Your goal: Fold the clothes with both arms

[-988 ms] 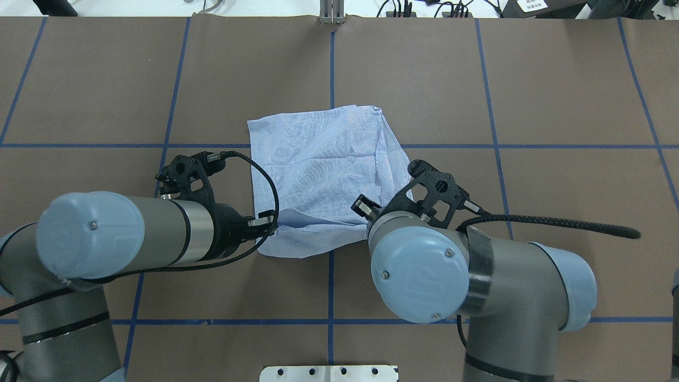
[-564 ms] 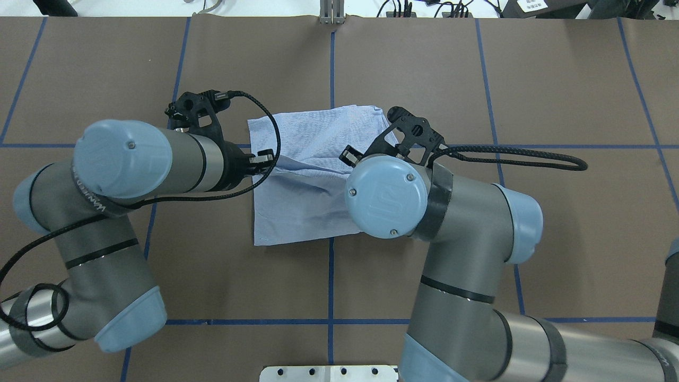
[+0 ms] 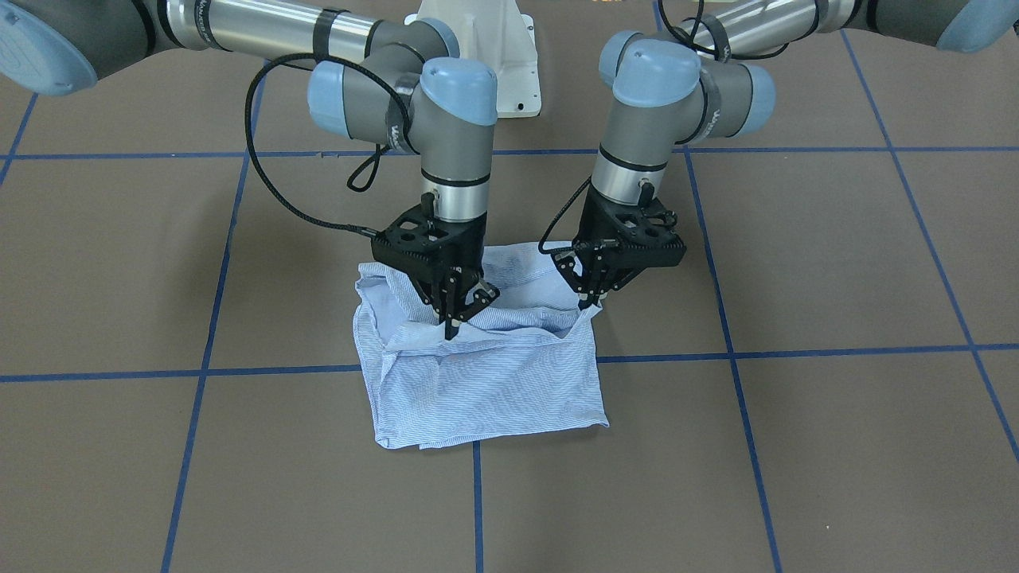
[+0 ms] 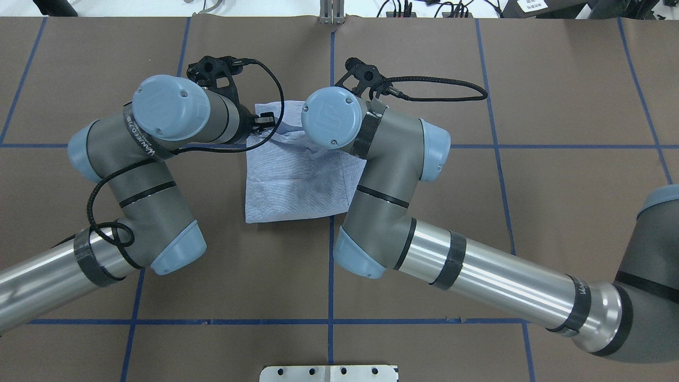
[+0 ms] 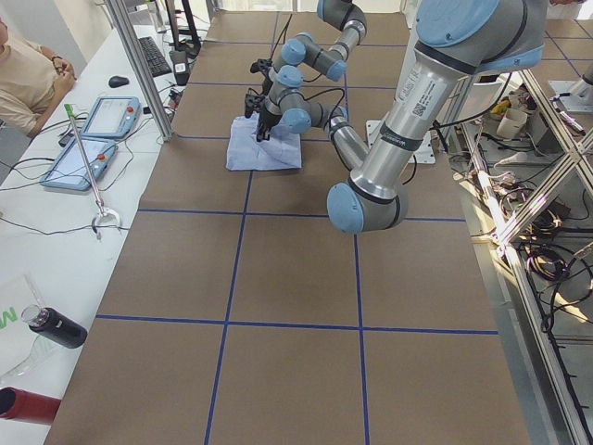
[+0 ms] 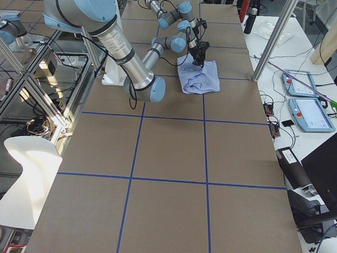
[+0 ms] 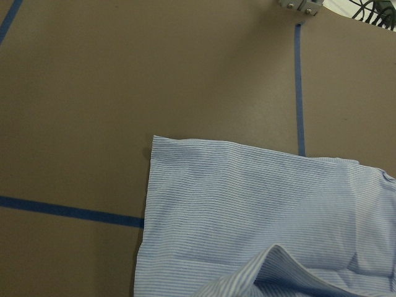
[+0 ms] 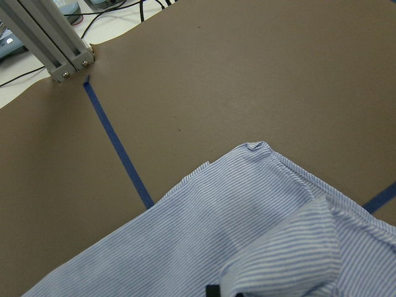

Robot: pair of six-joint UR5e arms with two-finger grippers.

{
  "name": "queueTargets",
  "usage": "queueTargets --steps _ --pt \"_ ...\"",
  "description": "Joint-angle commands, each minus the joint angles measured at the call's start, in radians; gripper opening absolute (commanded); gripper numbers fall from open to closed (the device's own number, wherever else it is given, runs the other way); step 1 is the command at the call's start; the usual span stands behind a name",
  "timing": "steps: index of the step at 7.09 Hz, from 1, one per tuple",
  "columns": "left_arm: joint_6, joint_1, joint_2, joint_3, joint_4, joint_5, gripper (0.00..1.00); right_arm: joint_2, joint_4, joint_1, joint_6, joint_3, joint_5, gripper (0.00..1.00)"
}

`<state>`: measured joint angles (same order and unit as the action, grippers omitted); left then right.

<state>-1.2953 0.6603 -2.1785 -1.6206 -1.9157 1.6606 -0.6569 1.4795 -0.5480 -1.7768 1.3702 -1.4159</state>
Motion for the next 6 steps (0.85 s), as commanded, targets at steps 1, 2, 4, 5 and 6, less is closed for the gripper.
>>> queueTargets --steps 1,2,4,5,6 --pt "0.059 0.027 -0.059 0.184 -0.097 -0.001 0.0 0.034 -0.106 -0.029 0.062 -0.152 -0.029 0.0" --pt "0.06 0.027 -0.073 0.258 -0.164 -0.001 0.0 0.036 -0.145 -0.029 0.075 -0.195 -0.032 0.0" --pt "0.168 0.039 -0.081 0.33 -0.267 0.004 1.0 0.049 -0.15 -0.059 0.247 -0.207 -0.093 1.0" --pt "0.209 0.073 -0.073 0.283 -0.255 0.074 1.0 0.072 -0.077 -0.151 0.346 -0.195 -0.323 1.0" --pt "0.296 0.143 -0.014 0.21 -0.246 0.246 1.0 0.086 0.076 -0.214 0.516 -0.125 -0.372 1.0"
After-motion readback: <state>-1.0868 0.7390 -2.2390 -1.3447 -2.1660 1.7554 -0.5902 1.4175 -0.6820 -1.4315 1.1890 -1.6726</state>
